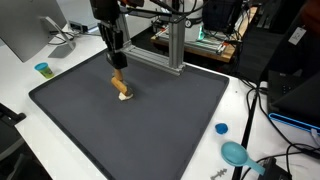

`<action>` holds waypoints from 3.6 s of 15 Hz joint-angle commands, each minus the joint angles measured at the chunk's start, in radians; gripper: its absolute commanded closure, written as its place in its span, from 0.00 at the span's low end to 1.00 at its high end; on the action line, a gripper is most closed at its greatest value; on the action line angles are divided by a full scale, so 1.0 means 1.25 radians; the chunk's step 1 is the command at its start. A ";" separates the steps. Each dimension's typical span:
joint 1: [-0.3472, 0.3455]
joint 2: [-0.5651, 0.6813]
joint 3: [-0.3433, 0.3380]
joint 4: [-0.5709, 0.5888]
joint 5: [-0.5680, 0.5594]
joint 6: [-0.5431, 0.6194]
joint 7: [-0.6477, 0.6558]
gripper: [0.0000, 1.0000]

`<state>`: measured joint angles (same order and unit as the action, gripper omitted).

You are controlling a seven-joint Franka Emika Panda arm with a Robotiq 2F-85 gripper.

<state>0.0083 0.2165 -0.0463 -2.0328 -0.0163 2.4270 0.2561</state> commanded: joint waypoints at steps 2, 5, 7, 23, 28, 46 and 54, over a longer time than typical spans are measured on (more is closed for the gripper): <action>0.010 0.028 0.001 0.016 0.002 0.034 0.029 0.79; 0.022 0.046 -0.005 0.018 -0.022 0.026 0.044 0.79; 0.028 0.054 -0.007 0.021 -0.034 0.021 0.052 0.79; 0.066 0.177 -0.029 0.126 -0.064 -0.001 0.162 0.79; 0.031 0.154 -0.027 0.169 -0.006 -0.004 0.132 0.79; 0.026 0.129 -0.004 0.107 -0.034 -0.012 0.003 0.79; 0.018 0.111 0.003 0.131 -0.050 -0.173 -0.083 0.79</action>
<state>0.0341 0.3610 -0.0416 -1.8685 -0.0615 2.2948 0.1852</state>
